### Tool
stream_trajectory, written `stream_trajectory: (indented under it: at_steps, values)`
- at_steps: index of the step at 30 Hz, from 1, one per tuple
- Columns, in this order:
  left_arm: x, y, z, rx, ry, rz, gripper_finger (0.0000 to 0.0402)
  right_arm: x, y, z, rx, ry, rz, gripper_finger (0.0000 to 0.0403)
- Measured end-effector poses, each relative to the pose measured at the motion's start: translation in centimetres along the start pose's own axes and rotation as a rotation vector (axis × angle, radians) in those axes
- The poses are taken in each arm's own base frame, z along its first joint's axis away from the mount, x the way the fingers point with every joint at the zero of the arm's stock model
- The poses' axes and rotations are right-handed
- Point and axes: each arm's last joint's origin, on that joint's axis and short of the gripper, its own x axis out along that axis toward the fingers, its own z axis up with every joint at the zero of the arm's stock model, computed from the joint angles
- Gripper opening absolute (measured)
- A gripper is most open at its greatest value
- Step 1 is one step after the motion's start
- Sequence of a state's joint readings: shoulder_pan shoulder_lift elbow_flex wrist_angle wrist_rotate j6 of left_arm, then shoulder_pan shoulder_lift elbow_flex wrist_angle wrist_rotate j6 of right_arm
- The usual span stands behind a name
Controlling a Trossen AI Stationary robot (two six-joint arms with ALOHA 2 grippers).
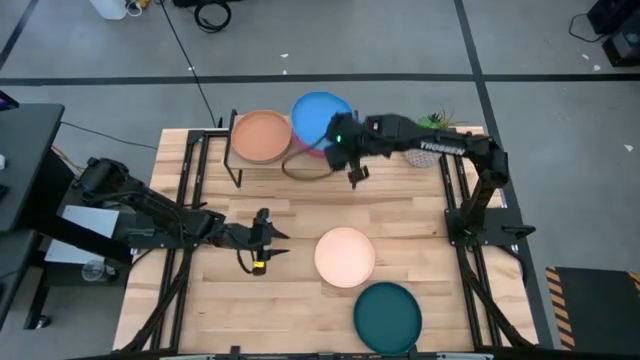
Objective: Place and stack plates onto a shelf
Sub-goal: Stack the blue plate on top of the pink plate on the shelf
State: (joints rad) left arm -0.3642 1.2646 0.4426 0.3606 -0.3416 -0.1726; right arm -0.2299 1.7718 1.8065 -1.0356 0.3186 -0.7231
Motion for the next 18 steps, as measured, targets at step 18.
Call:
stream_trajectory:
  at_steps: [18]
  values:
    - [-5.5,2.7,2.9,-0.072,-0.150,0.082,0.0180,4.0,-1.6,-3.0,-0.004,-0.022,0.077,0.0067]
